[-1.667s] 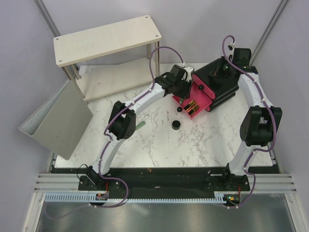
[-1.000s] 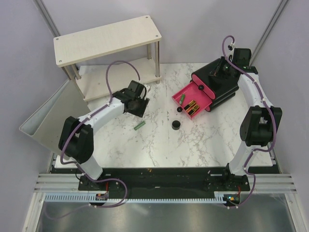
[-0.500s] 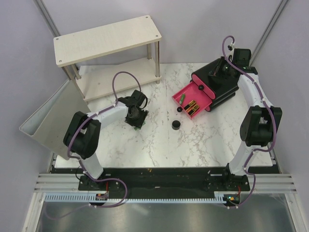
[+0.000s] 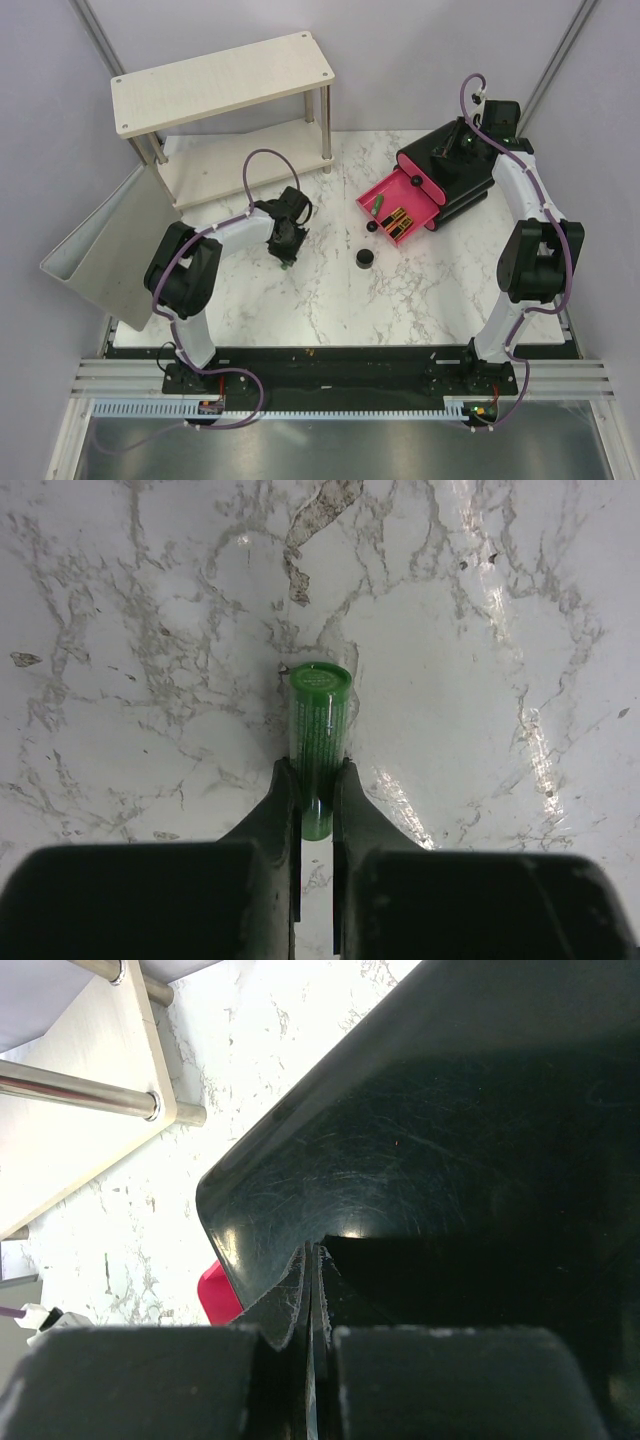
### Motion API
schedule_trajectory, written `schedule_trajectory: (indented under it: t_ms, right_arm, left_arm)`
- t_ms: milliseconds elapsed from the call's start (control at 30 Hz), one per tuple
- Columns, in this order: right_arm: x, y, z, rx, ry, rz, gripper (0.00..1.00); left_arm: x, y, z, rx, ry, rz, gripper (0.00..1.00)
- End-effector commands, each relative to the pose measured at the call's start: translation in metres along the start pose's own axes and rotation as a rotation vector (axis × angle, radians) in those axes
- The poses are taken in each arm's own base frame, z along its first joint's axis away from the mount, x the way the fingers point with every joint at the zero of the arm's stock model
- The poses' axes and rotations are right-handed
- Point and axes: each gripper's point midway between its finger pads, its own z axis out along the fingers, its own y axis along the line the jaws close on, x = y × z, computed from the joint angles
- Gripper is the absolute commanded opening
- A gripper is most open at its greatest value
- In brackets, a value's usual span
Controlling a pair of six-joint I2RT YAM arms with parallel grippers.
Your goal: Organize the makeup
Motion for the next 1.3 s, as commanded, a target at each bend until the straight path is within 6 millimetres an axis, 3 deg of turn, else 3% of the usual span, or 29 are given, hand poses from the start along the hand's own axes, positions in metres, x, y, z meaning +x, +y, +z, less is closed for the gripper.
schedule_trajectory:
  t_ms: [0,200,300,433,567,600,633,700,733,933,1067,1267]
  right_arm:
    - [0.044,-0.027,0.003,0.094,0.14,0.049,0.0]
    - [0.043,-0.027,0.004,0.091,0.142,0.052,0.0]
    - [0.043,-0.026,0.004,0.09,0.141,0.051,0.0]
    - [0.044,-0.027,0.005,0.092,0.145,0.054,0.0]
    - [0.045,-0.027,0.006,0.091,0.147,0.053,0.0]
    - [0.045,-0.028,0.006,0.091,0.147,0.053,0.0]
    - [0.044,-0.027,0.006,0.09,0.146,0.054,0.0]
    - [0.045,-0.028,0.005,0.092,0.146,0.055,0.0]
    - [0.045,-0.027,0.005,0.091,0.147,0.053,0.0]
    - [0.048,-0.028,0.008,0.087,0.157,0.061,0.0]
    - [0.048,-0.029,0.009,0.089,0.158,0.062,0.0]
    - [0.047,-0.029,0.009,0.092,0.155,0.058,0.0]
  left_arm:
    - [-0.034,-0.006,-0.013,0.026,-0.11,0.021,0.02]
    - [-0.095,-0.028,-0.06,0.087,-0.291,0.055,0.02]
    - [-0.14,-0.047,-0.091,0.122,-0.409,0.078,0.02]
    - [-0.181,-0.077,-0.109,0.191,-0.506,0.114,0.02]
    - [-0.214,-0.112,-0.108,0.256,-0.546,0.164,0.02]
    - [-0.229,-0.119,-0.119,0.27,-0.589,0.17,0.02]
    - [-0.231,-0.126,-0.103,0.283,-0.566,0.179,0.02]
    - [-0.247,-0.138,-0.108,0.307,-0.6,0.178,0.02]
    - [-0.249,-0.144,-0.097,0.325,-0.587,0.176,0.02]
    - [-0.28,-0.166,-0.094,0.419,-0.662,0.134,0.07]
    - [-0.287,-0.174,-0.074,0.445,-0.648,0.117,0.18]
    - [-0.289,-0.192,-0.063,0.513,-0.636,0.105,0.36]
